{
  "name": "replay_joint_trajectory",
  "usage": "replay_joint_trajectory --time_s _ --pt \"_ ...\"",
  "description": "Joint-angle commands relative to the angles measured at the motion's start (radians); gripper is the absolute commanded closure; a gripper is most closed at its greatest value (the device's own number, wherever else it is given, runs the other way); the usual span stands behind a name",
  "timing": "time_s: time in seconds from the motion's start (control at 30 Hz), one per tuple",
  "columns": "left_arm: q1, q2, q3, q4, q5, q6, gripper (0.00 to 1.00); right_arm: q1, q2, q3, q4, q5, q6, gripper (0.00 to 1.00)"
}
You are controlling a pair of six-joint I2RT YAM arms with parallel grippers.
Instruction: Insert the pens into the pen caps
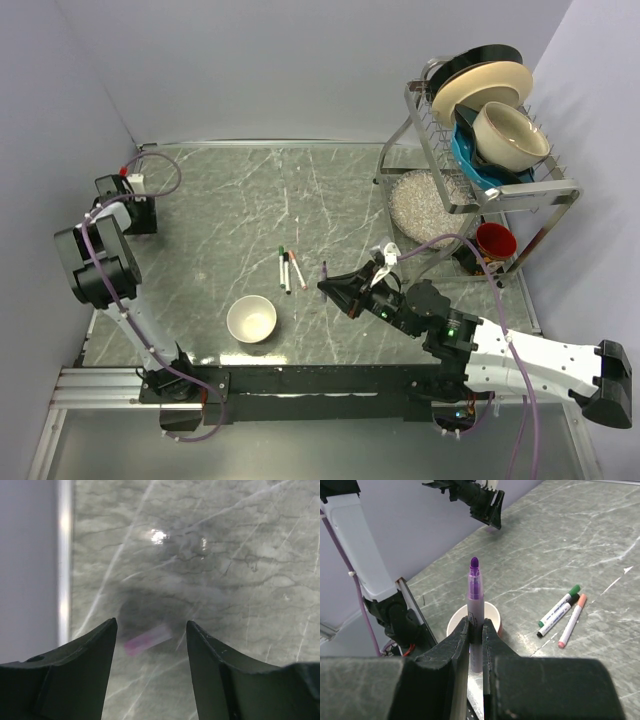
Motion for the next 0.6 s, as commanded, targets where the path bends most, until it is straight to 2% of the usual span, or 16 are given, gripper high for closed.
replay_joint_trajectory --time_s 0.0,0.33,0.5,0.57 --pt "-0.001 0.047 0.053 -0.024 0.063 0.004 0.39 -0.011 0.014 -0.001 0.017 0.026 -0.012 1.0" --pt "-0.001 0.044 0.059 -0.08 0.043 -0.011 0.41 -0.016 0.022 0.004 0.012 0.026 -0.004 1.0" --pt "-0.001 0.038 0.044 -0.098 0.046 -0.03 0.44 -0.016 0.013 0.006 0.005 0.027 -0.001 1.0" --pt "-0.001 0.04 0.05 -0.11 0.051 -0.031 0.49 -0.017 0.007 0.006 0.0 0.029 -0.001 1.0"
